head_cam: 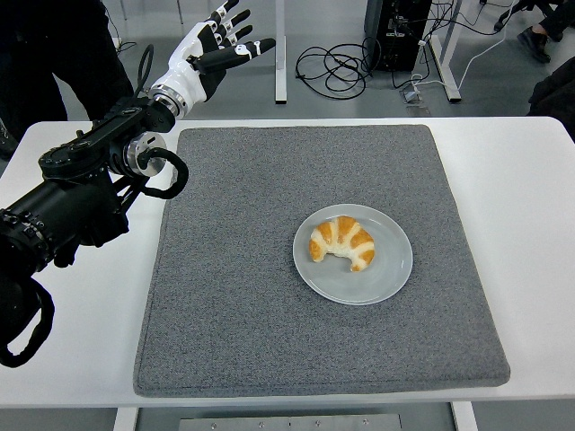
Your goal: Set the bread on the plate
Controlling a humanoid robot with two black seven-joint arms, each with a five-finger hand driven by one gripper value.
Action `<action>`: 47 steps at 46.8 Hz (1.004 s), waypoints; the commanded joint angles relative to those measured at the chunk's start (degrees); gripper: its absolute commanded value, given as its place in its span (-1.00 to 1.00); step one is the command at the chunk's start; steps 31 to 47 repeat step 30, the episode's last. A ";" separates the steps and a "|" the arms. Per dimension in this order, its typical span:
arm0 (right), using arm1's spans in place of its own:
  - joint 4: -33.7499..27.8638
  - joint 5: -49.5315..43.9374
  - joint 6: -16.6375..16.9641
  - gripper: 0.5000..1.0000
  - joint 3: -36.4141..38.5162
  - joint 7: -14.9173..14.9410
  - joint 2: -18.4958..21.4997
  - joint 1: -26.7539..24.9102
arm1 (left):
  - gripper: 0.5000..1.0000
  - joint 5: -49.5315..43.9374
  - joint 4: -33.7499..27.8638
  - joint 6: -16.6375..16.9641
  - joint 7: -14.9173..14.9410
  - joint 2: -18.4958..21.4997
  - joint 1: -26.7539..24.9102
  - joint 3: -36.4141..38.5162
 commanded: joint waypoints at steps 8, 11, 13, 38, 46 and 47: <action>-0.01 -0.01 -0.10 1.00 -0.05 0.00 0.00 -0.44 | 0.90 -0.48 1.10 -4.03 -0.40 0.00 2.95 -6.11; -0.10 -0.01 -0.10 1.00 -0.04 0.00 0.00 -0.53 | 0.90 -0.83 1.19 -4.73 -0.40 0.00 3.74 -6.99; -0.01 -0.01 -0.10 1.00 -0.04 0.00 0.00 -0.79 | 0.90 -0.92 1.28 -5.00 -0.40 0.00 4.01 -7.17; -0.10 -0.01 -0.37 1.00 0.04 0.00 0.00 -0.88 | 0.90 -1.53 1.28 -5.00 -0.23 0.00 4.10 -7.00; -0.10 -0.01 -0.37 1.00 0.04 0.00 0.00 -0.88 | 0.90 -1.53 1.28 -5.00 -0.23 0.00 4.10 -7.00; -0.10 -0.01 -0.37 1.00 0.04 0.00 0.00 -0.88 | 0.90 -1.53 1.28 -5.00 -0.23 0.00 4.10 -7.00</action>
